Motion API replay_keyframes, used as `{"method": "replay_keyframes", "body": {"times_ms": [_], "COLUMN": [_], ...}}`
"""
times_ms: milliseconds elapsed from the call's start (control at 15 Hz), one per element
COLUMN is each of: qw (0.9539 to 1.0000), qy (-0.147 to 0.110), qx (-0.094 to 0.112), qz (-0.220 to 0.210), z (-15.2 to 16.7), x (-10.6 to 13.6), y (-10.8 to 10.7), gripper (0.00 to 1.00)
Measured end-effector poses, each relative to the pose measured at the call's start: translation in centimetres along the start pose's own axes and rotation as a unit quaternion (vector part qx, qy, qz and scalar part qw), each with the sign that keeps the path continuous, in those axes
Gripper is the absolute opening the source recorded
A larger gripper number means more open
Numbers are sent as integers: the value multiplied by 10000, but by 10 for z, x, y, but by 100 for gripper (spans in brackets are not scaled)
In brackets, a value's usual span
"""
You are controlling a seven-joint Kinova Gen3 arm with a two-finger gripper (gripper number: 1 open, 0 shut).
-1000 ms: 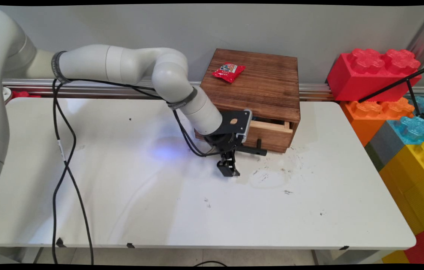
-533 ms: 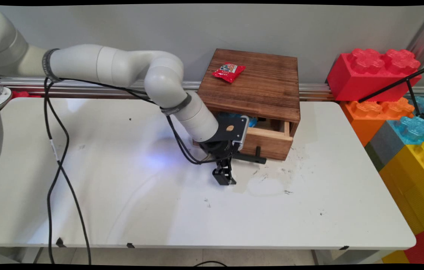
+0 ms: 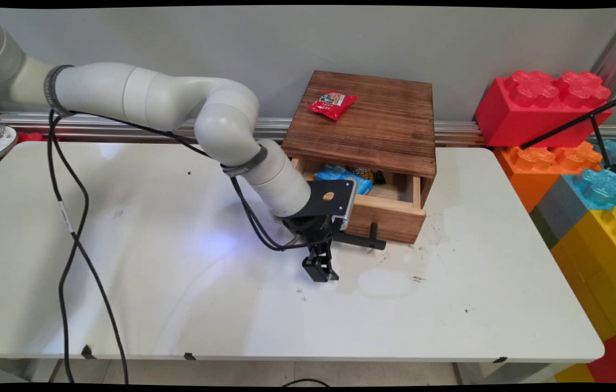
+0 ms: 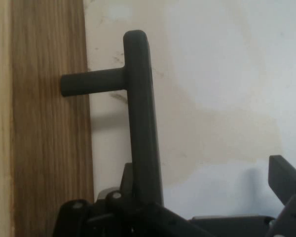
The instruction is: Open the drawer
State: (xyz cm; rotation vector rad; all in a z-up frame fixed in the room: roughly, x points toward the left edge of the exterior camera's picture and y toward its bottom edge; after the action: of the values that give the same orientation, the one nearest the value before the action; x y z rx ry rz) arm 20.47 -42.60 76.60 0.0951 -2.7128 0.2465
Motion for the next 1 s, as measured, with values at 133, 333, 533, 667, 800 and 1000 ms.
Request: {"method": "replay_keyframes", "body": {"times_ms": [133, 333, 533, 667, 800, 1000], "qw": [10000, 10000, 10000, 10000, 9999, 9999], "qy": [6, 24, 37, 42, 45, 51], "qx": [-18, -37, -54, -74, -98, -135], "qz": [-4, -13, -18, -18, -22, -13], "z": [-2, -5, -9, -11, -13, -16], "x": [1, 2, 3, 4, 4, 4], "y": [5, 16, 27, 33, 39, 49], "gripper": [100, 100, 100, 100, 100, 100]}}
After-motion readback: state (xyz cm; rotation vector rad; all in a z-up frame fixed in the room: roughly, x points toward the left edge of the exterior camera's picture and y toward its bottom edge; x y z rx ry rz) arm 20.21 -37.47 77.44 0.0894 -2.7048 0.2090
